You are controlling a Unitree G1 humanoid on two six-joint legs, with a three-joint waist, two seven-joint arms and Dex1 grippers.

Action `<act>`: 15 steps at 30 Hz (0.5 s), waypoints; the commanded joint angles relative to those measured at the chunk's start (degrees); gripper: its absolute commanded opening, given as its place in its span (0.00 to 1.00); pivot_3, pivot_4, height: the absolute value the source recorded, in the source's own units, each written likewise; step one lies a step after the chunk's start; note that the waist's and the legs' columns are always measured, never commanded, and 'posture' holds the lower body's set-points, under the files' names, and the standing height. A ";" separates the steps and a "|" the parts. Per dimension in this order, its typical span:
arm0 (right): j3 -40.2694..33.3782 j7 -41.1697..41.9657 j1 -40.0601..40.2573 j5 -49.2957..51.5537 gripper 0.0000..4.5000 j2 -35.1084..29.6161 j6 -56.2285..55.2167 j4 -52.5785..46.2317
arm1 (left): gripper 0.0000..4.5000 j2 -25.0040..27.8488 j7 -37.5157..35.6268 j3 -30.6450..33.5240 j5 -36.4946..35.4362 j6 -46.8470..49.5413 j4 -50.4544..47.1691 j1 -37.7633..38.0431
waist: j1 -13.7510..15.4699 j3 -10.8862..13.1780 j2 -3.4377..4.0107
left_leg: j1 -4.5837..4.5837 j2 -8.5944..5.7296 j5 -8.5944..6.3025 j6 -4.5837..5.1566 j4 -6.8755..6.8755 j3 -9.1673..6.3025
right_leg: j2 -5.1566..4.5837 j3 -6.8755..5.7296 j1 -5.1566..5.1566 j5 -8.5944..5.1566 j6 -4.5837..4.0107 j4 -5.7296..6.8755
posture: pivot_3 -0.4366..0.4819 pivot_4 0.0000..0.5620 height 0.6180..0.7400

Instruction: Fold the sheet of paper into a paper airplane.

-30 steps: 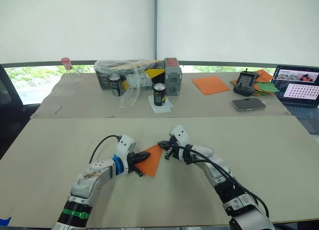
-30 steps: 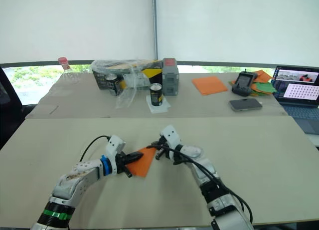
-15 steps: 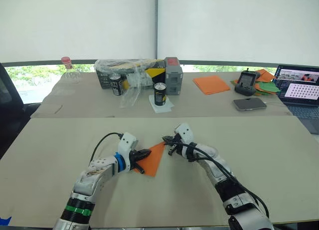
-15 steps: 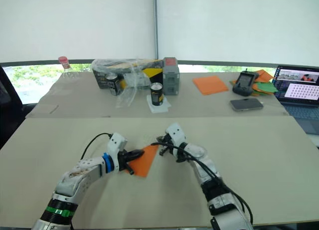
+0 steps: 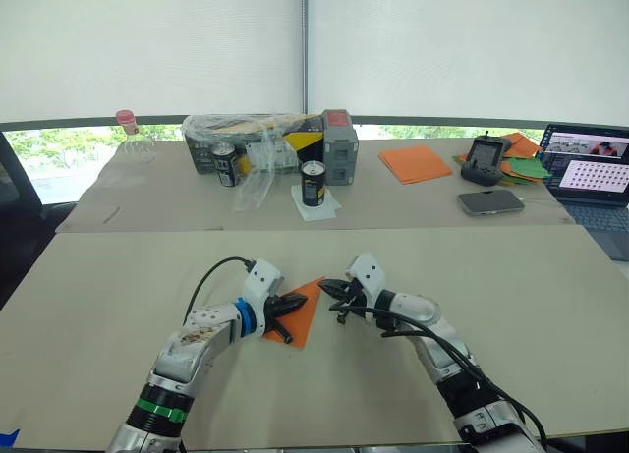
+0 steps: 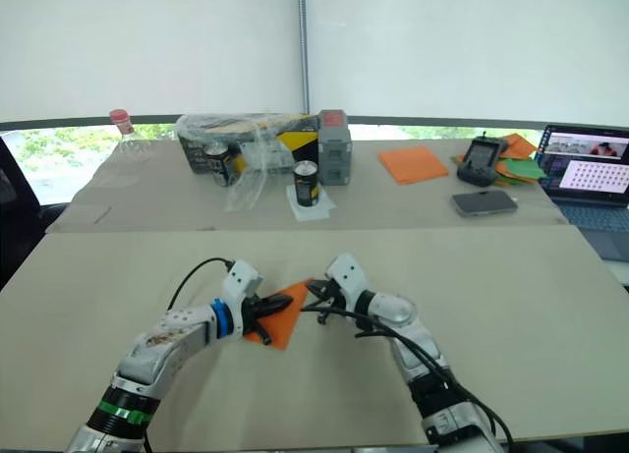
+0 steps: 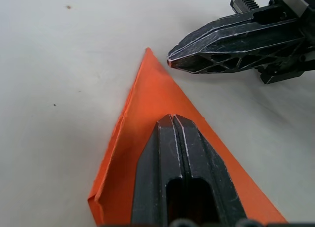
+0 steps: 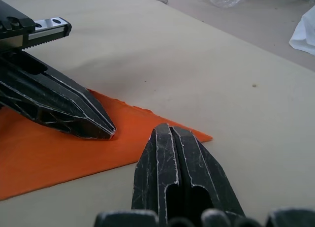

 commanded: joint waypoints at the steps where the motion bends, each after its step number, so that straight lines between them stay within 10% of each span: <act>1: 1.61 1.41 -0.40 -1.35 0.00 -0.49 -0.72 0.22 | 0.00 0.95 -0.05 -0.69 1.08 0.75 -0.24 1.10 | 0.01 0.00 0.00 | 0.00 0.00 0.00 0.00 0.00 0.00 | 0.00 0.00 0.00 0.00 0.00 0.00 | 0.48 0.27 1.00; 15: 9.01 9.74 2.54 -4.68 0.00 -3.23 -0.44 -2.55 | 0.00 2.56 -1.59 0.20 0.80 -0.71 0.78 0.58 | -0.03 -0.03 -0.02 | 0.13 0.04 0.00 0.00 0.00 0.00 | 0.04 -0.01 0.09 0.00 0.00 0.04 | 0.48 0.27 1.00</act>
